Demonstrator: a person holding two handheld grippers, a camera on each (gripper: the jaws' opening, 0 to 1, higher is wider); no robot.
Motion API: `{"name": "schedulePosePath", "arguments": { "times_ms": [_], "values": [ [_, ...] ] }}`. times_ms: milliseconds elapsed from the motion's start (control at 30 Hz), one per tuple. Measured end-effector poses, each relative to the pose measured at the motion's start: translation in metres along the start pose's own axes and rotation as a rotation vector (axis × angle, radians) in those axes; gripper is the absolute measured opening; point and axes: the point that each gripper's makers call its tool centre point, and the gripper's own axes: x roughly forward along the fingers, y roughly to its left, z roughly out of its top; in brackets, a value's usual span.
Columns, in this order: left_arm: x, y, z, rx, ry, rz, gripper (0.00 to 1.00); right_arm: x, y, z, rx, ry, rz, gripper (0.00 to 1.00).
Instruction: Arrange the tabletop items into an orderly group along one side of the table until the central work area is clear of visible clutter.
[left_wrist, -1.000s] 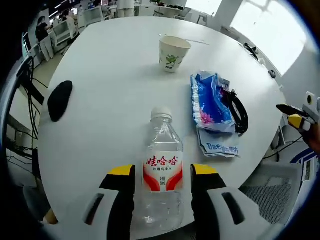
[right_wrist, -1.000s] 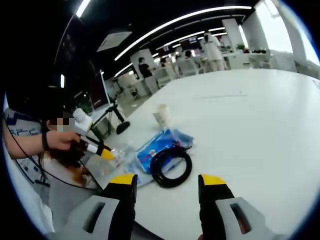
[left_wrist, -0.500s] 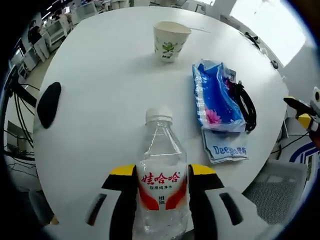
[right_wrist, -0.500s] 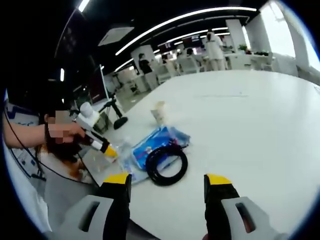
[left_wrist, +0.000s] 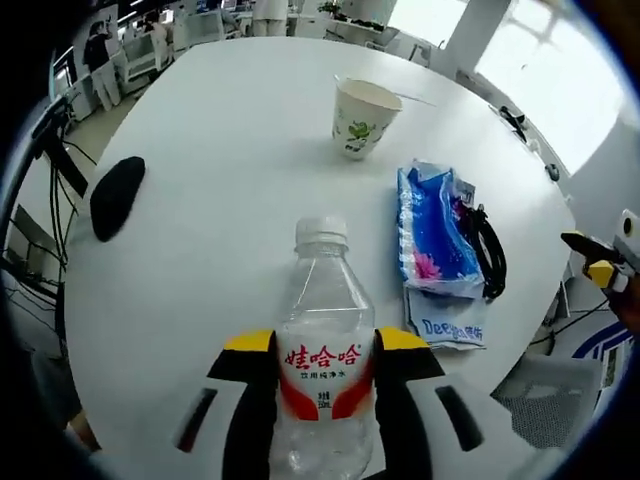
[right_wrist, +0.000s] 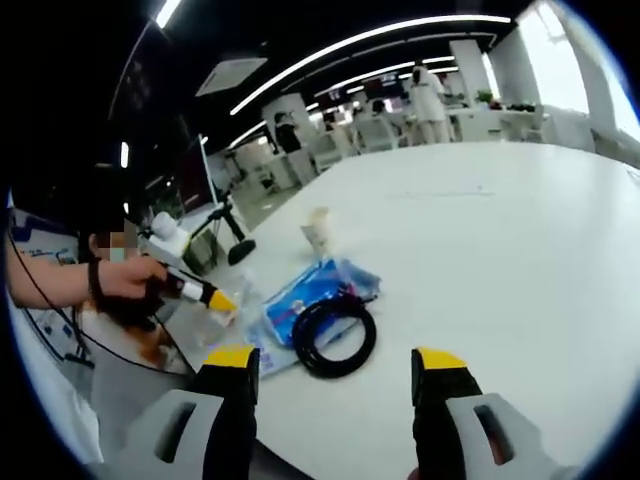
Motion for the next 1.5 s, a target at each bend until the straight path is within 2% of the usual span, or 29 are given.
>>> {"name": "schedulePosePath", "arguments": {
  "times_ms": [300,633,933,1300,1500],
  "values": [
    [-0.009,0.0,0.006,-0.004,-0.046,0.014,0.36,-0.005,-0.002,0.001,0.007,-0.013,-0.008,0.62],
    [-0.025,0.003,0.017,-0.026,-0.125,0.035,0.36,-0.007,0.002,0.005,-0.004,-0.021,0.002,0.61],
    [-0.041,0.006,0.012,-0.049,-0.161,0.056,0.36,-0.004,0.004,0.011,-0.002,-0.035,0.01,0.61],
    [-0.057,0.005,0.005,-0.037,-0.22,0.069,0.36,0.0,0.007,0.009,0.008,-0.029,0.025,0.61],
    [-0.063,0.011,0.004,-0.018,-0.243,0.078,0.36,0.003,0.009,0.01,0.001,-0.02,0.036,0.61]
  ]
}}
